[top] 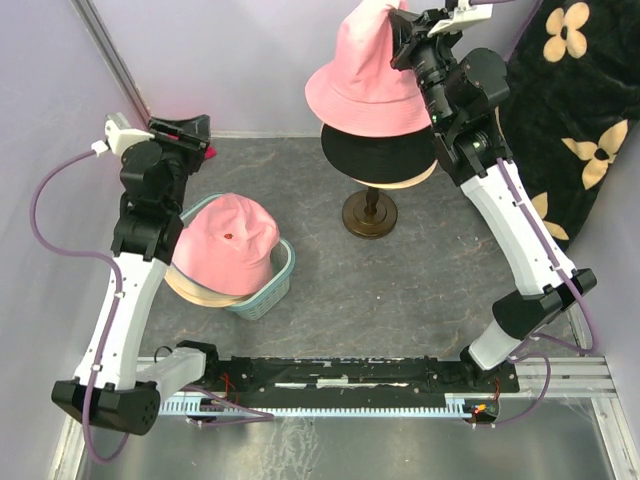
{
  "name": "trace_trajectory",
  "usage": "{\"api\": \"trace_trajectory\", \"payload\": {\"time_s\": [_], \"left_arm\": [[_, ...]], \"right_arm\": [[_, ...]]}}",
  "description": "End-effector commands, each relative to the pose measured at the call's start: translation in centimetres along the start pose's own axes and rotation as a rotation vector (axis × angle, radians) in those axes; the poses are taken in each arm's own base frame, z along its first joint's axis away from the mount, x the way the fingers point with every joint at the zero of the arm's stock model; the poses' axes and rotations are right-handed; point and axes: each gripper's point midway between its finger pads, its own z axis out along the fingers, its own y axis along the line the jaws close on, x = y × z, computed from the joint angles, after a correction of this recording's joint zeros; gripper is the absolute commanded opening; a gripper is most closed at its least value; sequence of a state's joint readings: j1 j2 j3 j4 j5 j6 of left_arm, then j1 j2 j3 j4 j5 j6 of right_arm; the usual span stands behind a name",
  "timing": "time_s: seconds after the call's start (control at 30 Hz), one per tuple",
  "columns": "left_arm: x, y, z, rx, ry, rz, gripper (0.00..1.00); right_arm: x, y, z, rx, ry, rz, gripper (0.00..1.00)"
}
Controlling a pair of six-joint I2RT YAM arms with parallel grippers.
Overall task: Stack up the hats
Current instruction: Stack the hat on the hat.
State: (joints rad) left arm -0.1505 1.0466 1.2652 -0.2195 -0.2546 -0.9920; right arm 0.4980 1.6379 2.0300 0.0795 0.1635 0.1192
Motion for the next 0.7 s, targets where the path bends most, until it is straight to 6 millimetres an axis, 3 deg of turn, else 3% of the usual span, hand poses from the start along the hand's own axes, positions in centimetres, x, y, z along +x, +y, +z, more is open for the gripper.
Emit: {"api": "trace_trajectory", "payload": {"time_s": [0.0, 0.2, 0.67], "left_arm": [[-0.5, -5.0, 0.5, 0.143, -0.004, 0.036, 0.57], [2.0, -8.6, 2.4, 0.223, 0.053, 0.033, 0.58], [8.7, -14.1, 6.9, 0.378, 0.191, -0.019, 0.59]], "right_arm": [[-3.6, -0.3, -0.5, 0.003, -0.103, 0.041, 0.01], [-2.5, -0.2, -0.9, -0.009, -0.071, 0.055, 0.01], [0.2, -0.7, -2.9, 0.001, -0.002, 0.066, 0.01]]}}
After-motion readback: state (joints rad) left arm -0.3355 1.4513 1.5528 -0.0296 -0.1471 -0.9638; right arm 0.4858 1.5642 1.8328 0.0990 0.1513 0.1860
